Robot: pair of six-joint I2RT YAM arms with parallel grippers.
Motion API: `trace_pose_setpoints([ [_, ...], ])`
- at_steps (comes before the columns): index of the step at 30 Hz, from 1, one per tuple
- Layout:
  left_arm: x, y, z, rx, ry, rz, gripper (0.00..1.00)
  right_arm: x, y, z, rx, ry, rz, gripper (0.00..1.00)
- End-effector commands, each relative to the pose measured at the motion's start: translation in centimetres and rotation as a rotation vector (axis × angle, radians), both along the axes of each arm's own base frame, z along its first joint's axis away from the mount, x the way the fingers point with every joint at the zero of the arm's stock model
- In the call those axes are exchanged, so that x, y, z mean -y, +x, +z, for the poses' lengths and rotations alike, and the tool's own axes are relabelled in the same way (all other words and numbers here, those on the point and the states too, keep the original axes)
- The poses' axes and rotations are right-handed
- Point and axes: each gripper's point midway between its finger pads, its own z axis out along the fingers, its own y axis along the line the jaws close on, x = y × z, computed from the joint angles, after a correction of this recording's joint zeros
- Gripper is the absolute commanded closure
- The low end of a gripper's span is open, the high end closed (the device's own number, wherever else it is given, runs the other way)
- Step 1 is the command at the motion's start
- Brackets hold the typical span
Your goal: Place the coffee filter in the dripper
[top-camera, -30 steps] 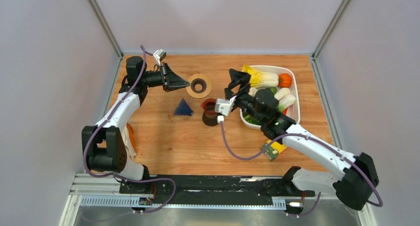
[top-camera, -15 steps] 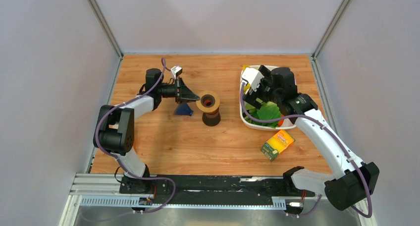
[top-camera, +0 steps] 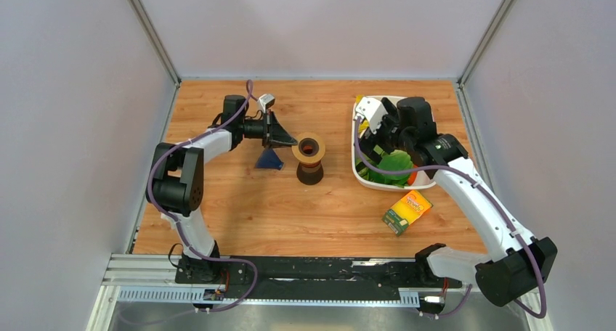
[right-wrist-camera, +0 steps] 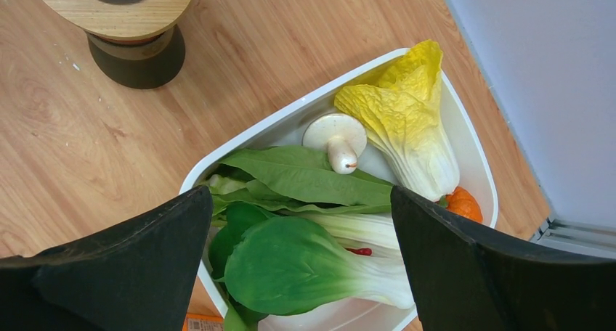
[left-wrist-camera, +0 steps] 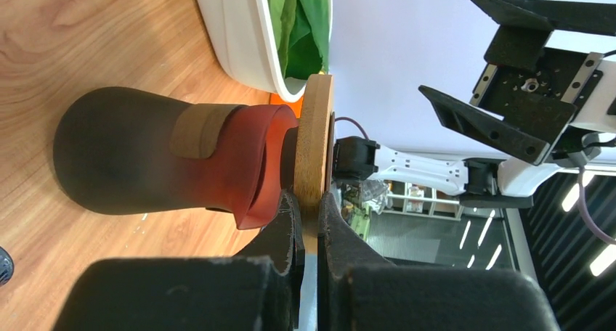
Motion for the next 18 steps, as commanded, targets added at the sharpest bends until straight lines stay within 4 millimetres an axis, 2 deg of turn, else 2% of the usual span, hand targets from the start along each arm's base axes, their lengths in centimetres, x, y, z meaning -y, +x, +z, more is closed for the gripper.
trace_pose_setpoints([
  [1,0.3,0.0,-0.1,0.05,0.023,-0.036,1.0,-0.5,0.1,1.5,-0.001,0.048,-0.005,0.0],
  [14,0.2,0.5,-1.6,0.024,0.082,-0.021,1.0,-1.5,0.0,1.4,-0.045,0.091,0.012,0.0],
  [18,0.1,0.7,-1.8,0.036,0.11,-0.023,0.96,-1.5,0.0,1.3,-0.046,0.09,0.01,0.0],
])
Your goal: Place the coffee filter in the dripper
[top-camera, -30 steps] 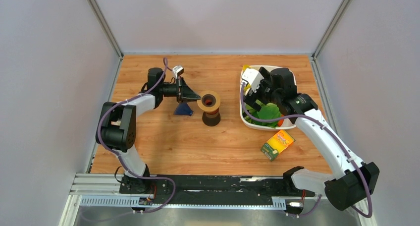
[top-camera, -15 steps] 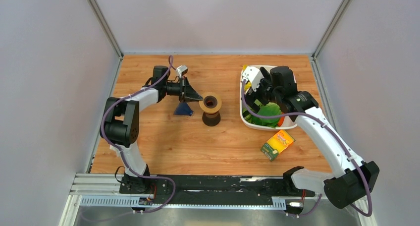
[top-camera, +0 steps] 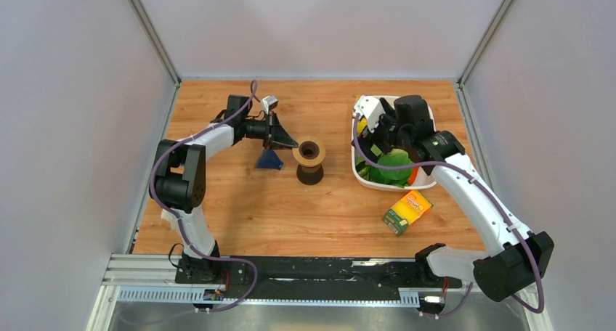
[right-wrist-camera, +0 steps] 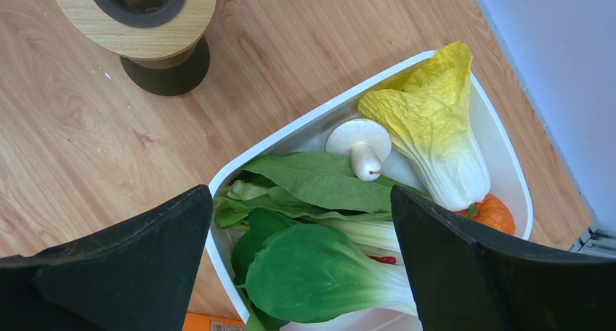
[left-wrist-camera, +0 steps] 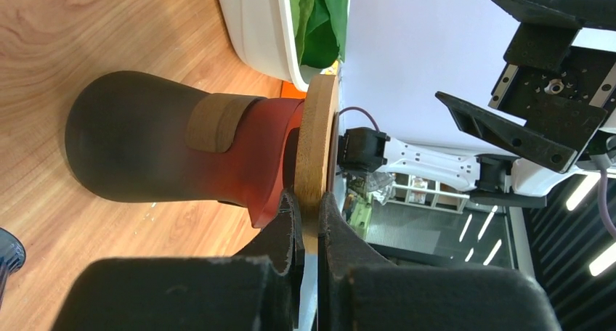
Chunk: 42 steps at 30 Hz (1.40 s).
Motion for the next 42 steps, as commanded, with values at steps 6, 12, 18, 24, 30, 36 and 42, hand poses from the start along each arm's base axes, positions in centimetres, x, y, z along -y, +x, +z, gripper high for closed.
trace_pose_setpoints([
  [6,-0.1,1.3,-0.5,0.093,0.08,0.01,0.85,-0.7,0.3,2.0,0.019,0.053,0.003,0.0],
  [12,-0.4,1.2,-0.7,0.11,0.126,0.011,0.67,-0.8,0.4,2.0,0.015,0.057,0.007,0.0],
  [18,-0.5,1.4,-0.7,0.127,0.153,0.014,0.6,-0.9,0.4,1.9,0.012,0.061,0.009,0.0],
  [24,-0.8,1.2,0.0,0.162,0.174,0.014,0.48,-1.2,0.2,1.8,0.004,0.071,0.016,0.0],
  [30,-1.4,0.8,1.6,0.24,0.203,0.032,0.41,-1.2,0.1,2.0,0.009,0.075,0.023,0.0],
  [36,-3.2,0.9,3.2,0.327,0.214,0.123,0.41,-1.1,-0.2,1.9,0.009,0.077,0.024,0.0],
  [42,-4.6,0.9,0.6,0.315,0.392,0.137,0.75,-1.2,-0.3,1.8,0.006,0.085,0.026,0.0],
])
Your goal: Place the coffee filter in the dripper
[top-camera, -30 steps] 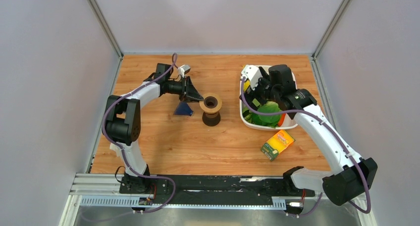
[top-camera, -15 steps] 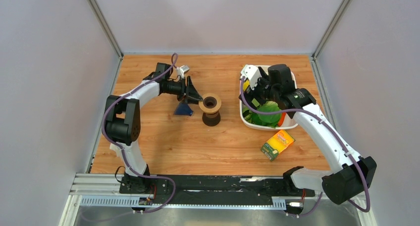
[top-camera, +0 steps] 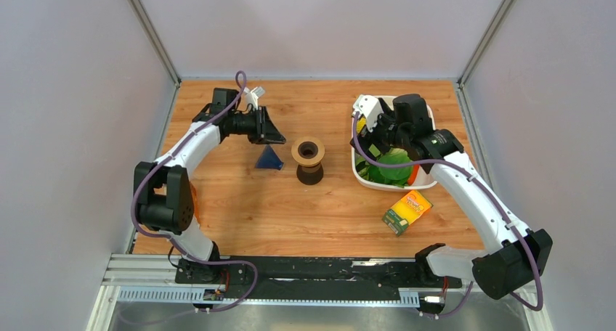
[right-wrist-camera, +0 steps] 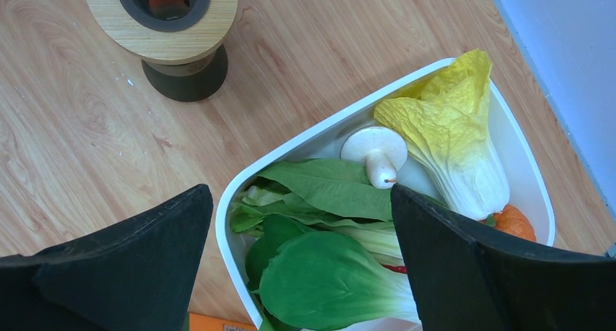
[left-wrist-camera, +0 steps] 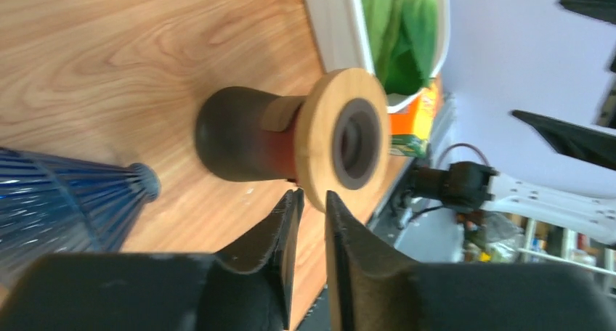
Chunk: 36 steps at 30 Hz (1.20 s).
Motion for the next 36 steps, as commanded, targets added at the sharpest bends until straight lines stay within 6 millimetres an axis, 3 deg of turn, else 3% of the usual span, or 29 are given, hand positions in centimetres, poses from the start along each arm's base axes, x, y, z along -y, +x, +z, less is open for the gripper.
trace_pose_setpoints([
  [1,-1.0,0.2,-1.6,0.03,0.135,0.02,0.78,-0.4,-0.1,1.9,0.04,0.054,0.003,0.0],
  [6,-0.2,-0.4,-2.6,0.034,0.211,-0.011,0.92,-0.4,-0.1,2.0,0.043,0.056,0.003,0.0],
  [10,0.7,-0.3,-2.6,0.035,0.201,-0.027,0.96,-0.4,-0.1,2.0,0.045,0.059,0.002,0.0],
  [26,2.7,-0.6,-1.9,0.073,0.193,-0.091,0.96,-0.3,-0.2,1.7,0.045,0.055,-0.001,0.0],
  [28,2.7,-0.7,-1.9,0.074,0.192,-0.095,0.94,-0.3,-0.2,1.7,0.042,0.056,-0.002,0.0],
  [32,2.2,-0.7,-1.3,0.098,0.207,-0.096,0.77,-0.3,-0.2,1.6,0.041,0.054,-0.001,0.0],
  [36,-0.5,-0.3,0.7,0.19,0.244,-0.064,0.58,-0.2,-0.1,1.8,0.047,0.054,-0.008,0.0],
])
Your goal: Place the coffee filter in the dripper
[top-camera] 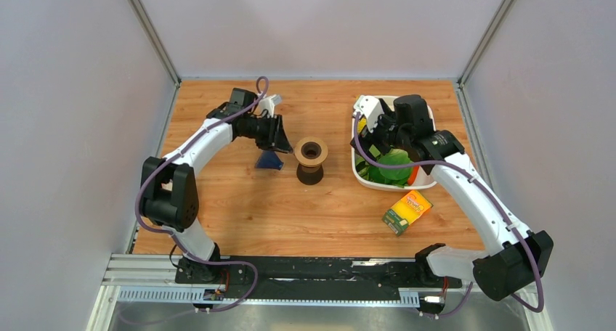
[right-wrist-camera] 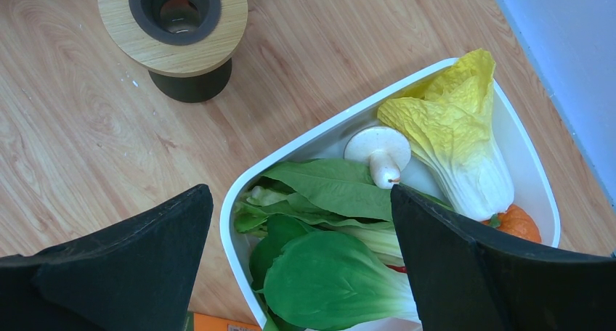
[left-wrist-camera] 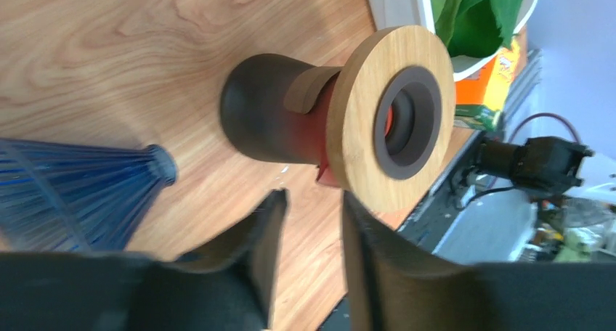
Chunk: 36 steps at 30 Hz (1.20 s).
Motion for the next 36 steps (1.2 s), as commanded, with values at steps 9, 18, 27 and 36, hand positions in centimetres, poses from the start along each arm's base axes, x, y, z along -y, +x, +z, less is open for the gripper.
trace_pose_setpoints([
  [9,-11.2,0.7,1.0,0.195,0.208,0.076,0.26,-0.7,0.4,1.7,0.023,0.066,-0.006,0.0],
  [18,-11.3,1.9,-3.0,0.259,0.23,0.028,0.25,-1.8,1.7,1.6,-0.073,0.146,-0.087,0.0],
  [27,-8.1,1.3,-6.3,0.289,0.167,-0.069,0.52,-2.5,4.5,4.3,-0.149,0.282,-0.272,0.0],
  [36,-10.1,1.4,-2.1,0.439,0.238,-0.055,0.99,-4.0,5.6,6.3,-0.179,0.357,-0.278,0.0],
])
